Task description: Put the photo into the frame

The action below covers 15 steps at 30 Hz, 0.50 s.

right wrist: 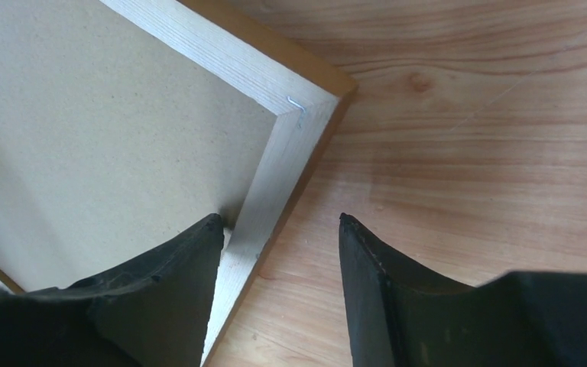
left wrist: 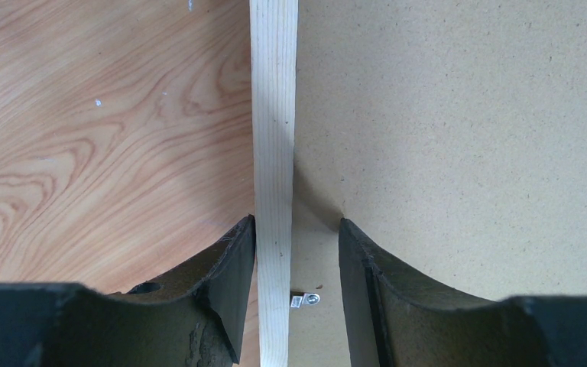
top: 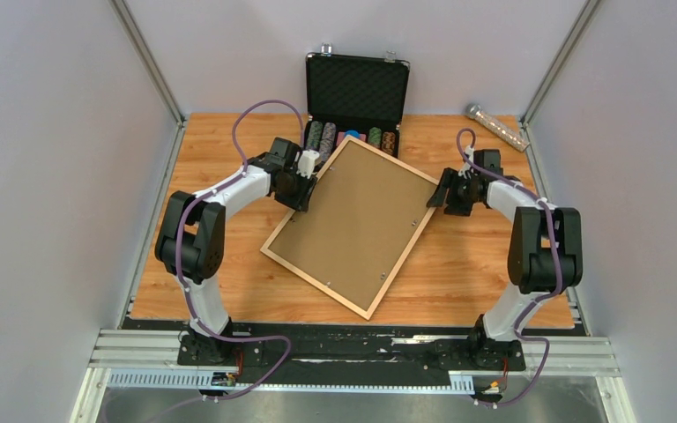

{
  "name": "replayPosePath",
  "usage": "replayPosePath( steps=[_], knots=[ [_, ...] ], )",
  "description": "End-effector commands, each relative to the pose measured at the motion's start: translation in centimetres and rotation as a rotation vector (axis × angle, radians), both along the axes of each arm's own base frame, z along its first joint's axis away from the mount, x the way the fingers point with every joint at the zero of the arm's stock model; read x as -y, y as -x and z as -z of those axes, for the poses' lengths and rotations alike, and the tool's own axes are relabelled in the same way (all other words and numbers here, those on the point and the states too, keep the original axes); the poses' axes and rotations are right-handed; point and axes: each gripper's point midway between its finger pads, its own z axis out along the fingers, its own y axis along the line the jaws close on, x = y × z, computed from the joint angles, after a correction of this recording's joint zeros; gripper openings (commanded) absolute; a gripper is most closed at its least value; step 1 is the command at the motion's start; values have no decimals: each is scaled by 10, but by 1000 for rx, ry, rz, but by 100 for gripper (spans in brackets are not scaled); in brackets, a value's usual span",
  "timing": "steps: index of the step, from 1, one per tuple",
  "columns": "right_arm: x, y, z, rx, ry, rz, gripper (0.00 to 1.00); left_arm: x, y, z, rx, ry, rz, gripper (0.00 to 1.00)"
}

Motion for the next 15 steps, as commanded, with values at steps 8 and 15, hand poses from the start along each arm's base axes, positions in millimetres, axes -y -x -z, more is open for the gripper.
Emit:
replayPosePath(
  steps=[8, 15],
  knots=[
    [-17, -27, -26, 72, -114, -46, 34, 1, 5, -9, 13, 14, -1, 47],
    [-20, -32, -33, 83, -140, -61, 16, 2, 7, -10, 8, 21, 6, 43]
  ],
)
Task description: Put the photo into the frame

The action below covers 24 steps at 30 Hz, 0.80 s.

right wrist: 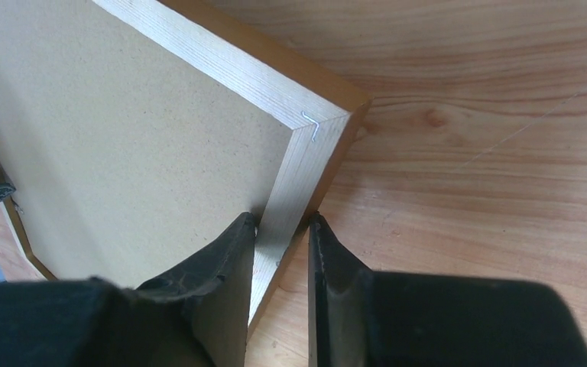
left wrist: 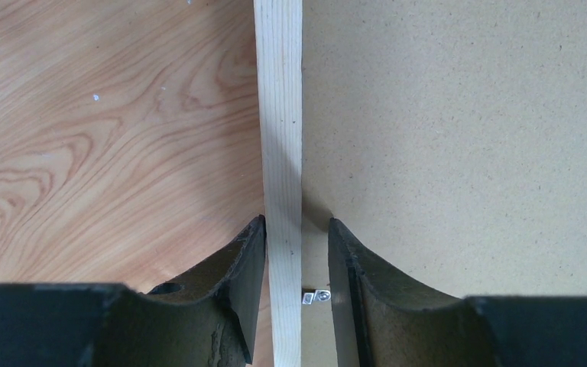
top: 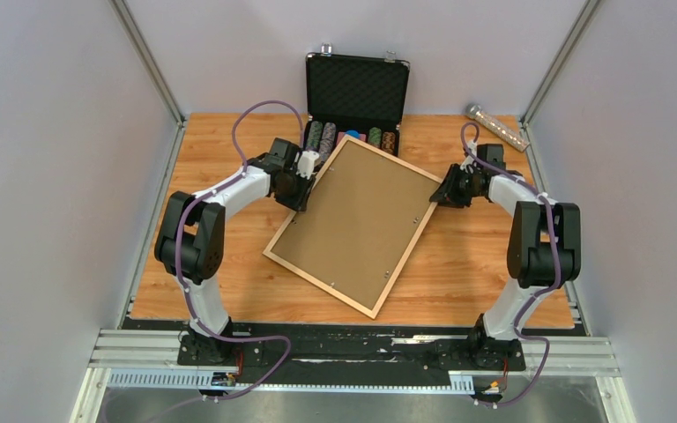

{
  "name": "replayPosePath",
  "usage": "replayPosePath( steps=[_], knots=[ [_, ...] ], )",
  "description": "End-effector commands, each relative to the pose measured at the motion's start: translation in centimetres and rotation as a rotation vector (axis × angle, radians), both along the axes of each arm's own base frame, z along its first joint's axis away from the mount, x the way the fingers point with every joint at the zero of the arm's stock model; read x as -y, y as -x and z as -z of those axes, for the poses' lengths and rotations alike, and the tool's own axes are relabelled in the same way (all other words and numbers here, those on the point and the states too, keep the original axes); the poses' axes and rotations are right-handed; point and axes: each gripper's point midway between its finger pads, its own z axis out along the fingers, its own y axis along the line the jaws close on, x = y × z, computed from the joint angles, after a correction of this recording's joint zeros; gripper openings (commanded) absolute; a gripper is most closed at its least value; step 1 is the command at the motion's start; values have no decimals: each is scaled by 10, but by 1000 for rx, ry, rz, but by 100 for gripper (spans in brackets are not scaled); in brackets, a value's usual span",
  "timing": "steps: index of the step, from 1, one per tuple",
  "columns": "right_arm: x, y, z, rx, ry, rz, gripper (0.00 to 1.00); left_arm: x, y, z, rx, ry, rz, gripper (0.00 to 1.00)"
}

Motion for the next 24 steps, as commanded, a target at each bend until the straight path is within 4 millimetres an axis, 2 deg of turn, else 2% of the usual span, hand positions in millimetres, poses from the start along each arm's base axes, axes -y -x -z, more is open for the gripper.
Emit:
replayPosePath(
  steps=[1, 6, 10, 12, 14, 16, 22, 24],
  knots=[
    [-13, -18, -27, 84, -61, -52, 13, 3, 6, -11, 9, 24, 7, 42],
    [-14, -21, -38, 114, -73, -66, 1, 4, 6, -18, 18, 33, 12, 40],
    [-14, -23, -44, 136, -71, -83, 0, 4, 7, -23, 26, 38, 20, 44],
    [-14, -24, -47, 149, -71, -93, 0, 4, 6, -27, 36, 38, 21, 52],
    [-14, -27, -51, 162, -69, -99, 0, 3, 5, -31, 49, 36, 19, 66],
    [-15, -30, -54, 174, -71, -106, 0, 2, 5, -36, 63, 37, 16, 75],
    [-21, -46, -70, 227, -94, -152, 0, 3, 5, -53, 97, 54, 15, 95],
    [-24, -52, -75, 250, -104, -185, 0, 2, 5, -58, 110, 55, 15, 99]
  ],
)
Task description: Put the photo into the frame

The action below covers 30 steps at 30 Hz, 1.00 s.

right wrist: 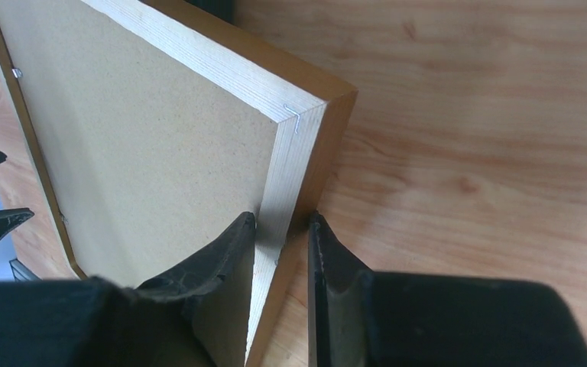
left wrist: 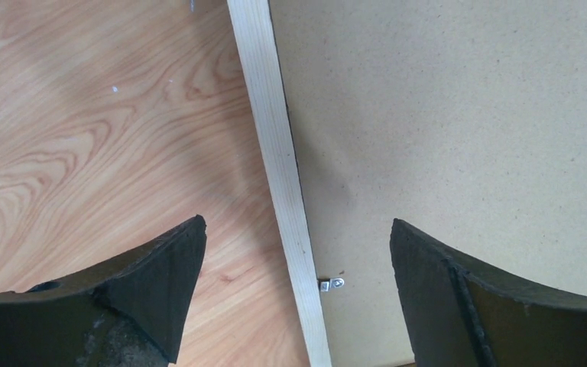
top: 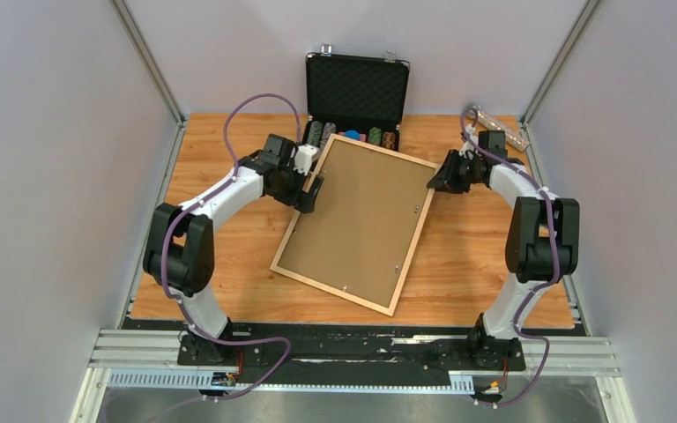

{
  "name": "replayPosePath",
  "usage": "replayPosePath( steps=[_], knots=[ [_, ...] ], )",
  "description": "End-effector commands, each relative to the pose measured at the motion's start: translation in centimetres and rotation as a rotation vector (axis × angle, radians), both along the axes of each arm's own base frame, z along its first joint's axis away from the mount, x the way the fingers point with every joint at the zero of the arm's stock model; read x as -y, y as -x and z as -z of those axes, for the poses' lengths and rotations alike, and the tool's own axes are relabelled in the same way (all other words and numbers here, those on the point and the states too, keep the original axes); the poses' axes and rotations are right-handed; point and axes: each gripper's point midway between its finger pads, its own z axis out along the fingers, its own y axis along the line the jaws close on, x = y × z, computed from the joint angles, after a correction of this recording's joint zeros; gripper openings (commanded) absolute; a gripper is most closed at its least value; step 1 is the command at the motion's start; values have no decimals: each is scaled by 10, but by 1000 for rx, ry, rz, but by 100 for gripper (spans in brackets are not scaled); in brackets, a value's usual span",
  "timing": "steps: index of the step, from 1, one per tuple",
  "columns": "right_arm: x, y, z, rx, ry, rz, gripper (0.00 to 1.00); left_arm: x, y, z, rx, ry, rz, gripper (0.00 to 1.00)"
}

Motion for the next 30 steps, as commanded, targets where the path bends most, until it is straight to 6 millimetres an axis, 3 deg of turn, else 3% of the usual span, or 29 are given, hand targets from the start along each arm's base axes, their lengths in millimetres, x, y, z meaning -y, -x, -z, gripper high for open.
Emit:
replayPosePath(
  steps=[1, 10, 16, 17, 21, 26, 30],
  knots=[
    [-19, -33, -50, 192, -75, -140, 0, 1, -3, -30, 77, 28, 3, 99],
    [-41, -63, -56, 249, -121, -304, 0, -3, -3, -42, 106, 32, -4, 100],
    [-56, -84, -53, 272, -148, -371, 0, -9, -4, -35, 105, 7, -23, 100],
    [-70, -83, -54, 276, -153, -403, 0, -10, -4, -33, 102, 2, -26, 100],
    [-85, -91, -48, 280, -159, -437, 1, -16, -3, -26, 89, -15, -45, 100],
    [-90, -101, -41, 276, -148, -435, 6, -20, -3, -20, 76, -21, -60, 100],
    [-86, -105, -38, 276, -124, -420, 16, -22, -3, -20, 74, -18, -65, 100]
  ],
)
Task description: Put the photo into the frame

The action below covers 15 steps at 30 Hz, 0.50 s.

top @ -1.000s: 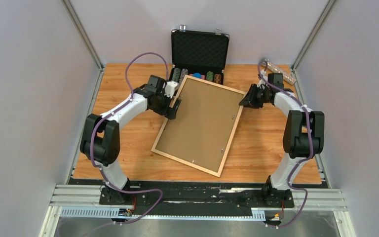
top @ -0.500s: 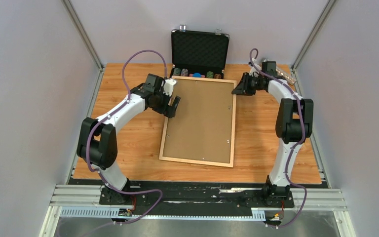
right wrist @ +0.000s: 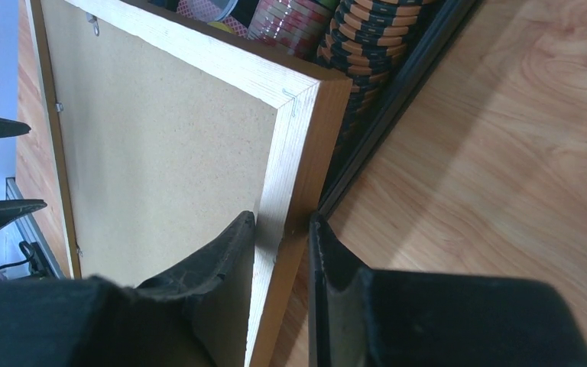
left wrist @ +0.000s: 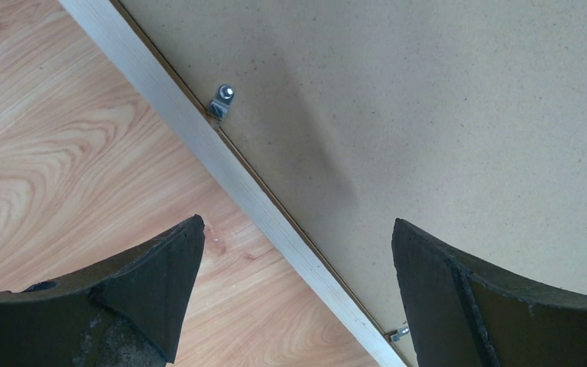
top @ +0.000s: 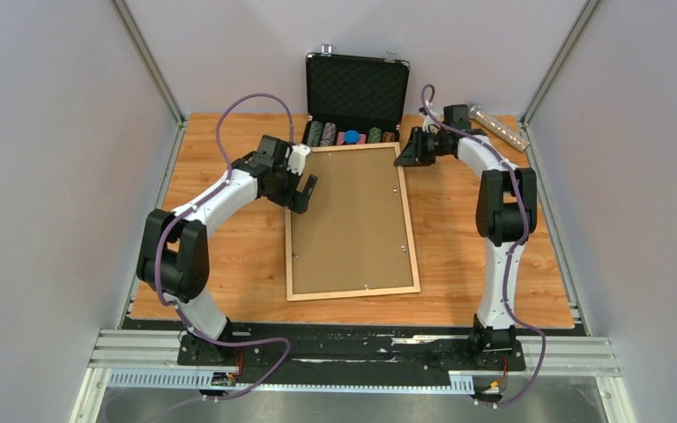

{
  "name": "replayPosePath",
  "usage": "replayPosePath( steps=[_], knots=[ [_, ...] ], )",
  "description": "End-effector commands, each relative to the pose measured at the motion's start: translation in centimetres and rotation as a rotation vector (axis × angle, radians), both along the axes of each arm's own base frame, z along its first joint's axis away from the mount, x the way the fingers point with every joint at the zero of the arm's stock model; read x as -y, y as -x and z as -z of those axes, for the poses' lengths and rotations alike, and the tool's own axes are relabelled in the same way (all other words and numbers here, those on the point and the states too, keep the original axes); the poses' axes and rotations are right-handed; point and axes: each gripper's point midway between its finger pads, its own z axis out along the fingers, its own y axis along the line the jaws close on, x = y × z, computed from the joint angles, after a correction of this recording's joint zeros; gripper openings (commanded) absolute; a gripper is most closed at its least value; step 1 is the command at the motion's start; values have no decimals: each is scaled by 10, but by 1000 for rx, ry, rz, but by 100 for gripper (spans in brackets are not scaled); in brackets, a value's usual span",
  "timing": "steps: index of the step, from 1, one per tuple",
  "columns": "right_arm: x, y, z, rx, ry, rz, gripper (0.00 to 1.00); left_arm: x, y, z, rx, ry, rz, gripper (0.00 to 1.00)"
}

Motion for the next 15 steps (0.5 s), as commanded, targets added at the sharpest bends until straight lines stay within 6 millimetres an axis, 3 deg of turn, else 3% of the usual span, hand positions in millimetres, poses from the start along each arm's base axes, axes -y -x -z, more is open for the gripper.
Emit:
replayPosePath(
  steps=[1, 9, 15],
  knots=[
    [-6, -13, -37, 124, -38, -56, 21, -3, -5, -10, 36, 14, -17, 100],
    [5, -11, -40, 137, 30, -12, 58, -7, -7, -9, 32, 21, -31, 100],
    [16, 14, -50, 158, 98, 13, 66, -13, -10, -18, 51, 37, -49, 100]
  ],
)
